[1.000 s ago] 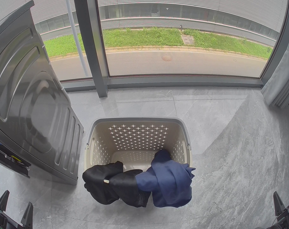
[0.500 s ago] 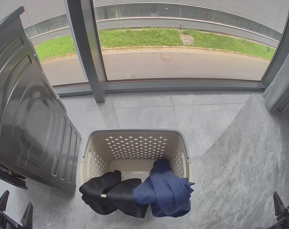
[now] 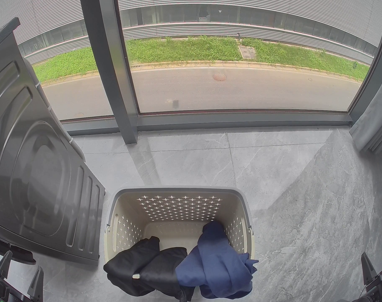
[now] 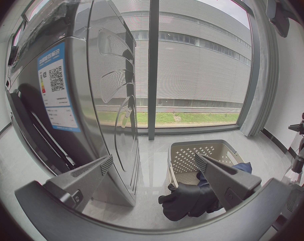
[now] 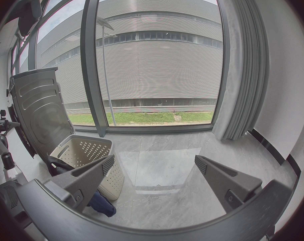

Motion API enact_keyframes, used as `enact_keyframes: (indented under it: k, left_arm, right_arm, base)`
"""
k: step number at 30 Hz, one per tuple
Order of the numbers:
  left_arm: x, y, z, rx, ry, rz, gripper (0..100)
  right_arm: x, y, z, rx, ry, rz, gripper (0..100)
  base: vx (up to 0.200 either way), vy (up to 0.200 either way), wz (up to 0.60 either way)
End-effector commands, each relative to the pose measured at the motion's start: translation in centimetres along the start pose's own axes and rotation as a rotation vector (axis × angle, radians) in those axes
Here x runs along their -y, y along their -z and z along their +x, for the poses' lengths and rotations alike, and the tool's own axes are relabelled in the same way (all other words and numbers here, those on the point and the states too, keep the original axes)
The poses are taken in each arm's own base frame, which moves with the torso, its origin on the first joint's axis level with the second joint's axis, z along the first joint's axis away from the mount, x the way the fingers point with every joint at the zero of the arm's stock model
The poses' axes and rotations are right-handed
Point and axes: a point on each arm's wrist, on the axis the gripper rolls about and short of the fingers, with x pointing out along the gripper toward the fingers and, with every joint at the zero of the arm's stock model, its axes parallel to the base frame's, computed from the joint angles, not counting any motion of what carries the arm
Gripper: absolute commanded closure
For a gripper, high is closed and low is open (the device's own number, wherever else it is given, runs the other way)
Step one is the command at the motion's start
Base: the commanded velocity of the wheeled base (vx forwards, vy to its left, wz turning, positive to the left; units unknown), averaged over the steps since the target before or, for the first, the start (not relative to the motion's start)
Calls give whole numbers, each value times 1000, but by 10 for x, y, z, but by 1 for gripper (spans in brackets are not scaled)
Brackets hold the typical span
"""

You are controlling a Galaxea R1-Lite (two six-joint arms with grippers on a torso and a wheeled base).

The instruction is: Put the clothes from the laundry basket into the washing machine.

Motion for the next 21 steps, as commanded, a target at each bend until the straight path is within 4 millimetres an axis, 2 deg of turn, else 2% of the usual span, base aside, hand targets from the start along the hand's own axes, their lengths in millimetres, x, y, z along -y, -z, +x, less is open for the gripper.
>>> enact_keyframes:
  k: [1,2,8,17,21]
  left_arm:
    - [0,4,0,-3,0,0,0]
    - [0,4,0,-4,0,0,0]
    - [0,4,0,-3,-1,0,0]
    - [0,4,0,-3,-1,0,0]
    - [0,4,0,-3,-1,0,0]
  right_arm:
    - [0,5,1,-10,0,0,0]
    - [0,5,1,-10,0,0,0]
    - [0,5,1,-12,0,0,0]
    - [0,5,1,-10,0,0,0]
    - [0,5,1,-10,0,0,0]
  base:
    - [0,0,0]
    - [0,0,0]
    - [200,0,0]
    - [0,0,0]
    - [200,0,0]
